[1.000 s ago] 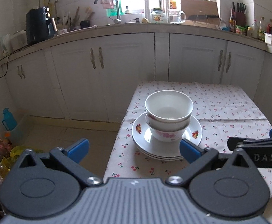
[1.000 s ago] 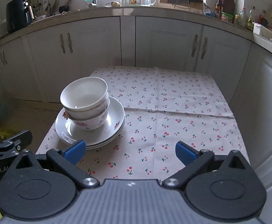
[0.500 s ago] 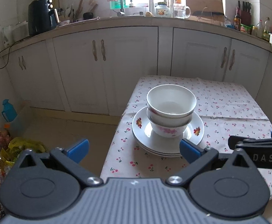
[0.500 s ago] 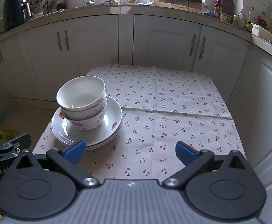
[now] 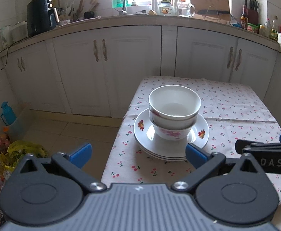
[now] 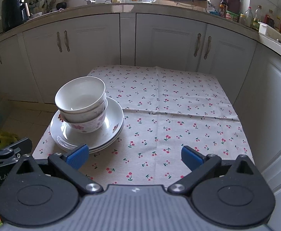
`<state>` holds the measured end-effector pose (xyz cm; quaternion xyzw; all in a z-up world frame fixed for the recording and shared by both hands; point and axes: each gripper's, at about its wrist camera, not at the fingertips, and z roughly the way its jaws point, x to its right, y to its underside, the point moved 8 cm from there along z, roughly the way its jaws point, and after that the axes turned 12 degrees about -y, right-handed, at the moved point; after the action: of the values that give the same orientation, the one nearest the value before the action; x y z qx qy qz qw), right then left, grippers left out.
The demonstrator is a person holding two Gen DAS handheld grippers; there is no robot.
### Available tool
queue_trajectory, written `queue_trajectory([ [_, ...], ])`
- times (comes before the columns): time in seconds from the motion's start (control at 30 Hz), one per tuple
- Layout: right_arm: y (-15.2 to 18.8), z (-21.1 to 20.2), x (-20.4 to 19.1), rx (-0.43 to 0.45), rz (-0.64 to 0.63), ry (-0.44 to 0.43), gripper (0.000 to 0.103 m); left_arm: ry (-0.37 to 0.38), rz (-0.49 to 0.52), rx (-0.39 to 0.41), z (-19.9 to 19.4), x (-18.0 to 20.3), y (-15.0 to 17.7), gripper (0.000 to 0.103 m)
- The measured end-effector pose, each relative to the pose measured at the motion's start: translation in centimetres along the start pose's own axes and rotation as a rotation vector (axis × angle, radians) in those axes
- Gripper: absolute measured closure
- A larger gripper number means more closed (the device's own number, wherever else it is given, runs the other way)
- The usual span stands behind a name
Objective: Organize plates and bowls
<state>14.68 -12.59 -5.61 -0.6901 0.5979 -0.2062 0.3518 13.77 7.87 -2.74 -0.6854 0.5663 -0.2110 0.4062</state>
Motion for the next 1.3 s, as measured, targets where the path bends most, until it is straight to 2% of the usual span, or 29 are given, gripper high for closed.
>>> queue_trajectory([
  [1.3,-0.01,0.40,0.60,-0.007,0.009,0.010,0.000,0.005,0.007,-0.018,0.71,0.32,-0.09,0.001],
])
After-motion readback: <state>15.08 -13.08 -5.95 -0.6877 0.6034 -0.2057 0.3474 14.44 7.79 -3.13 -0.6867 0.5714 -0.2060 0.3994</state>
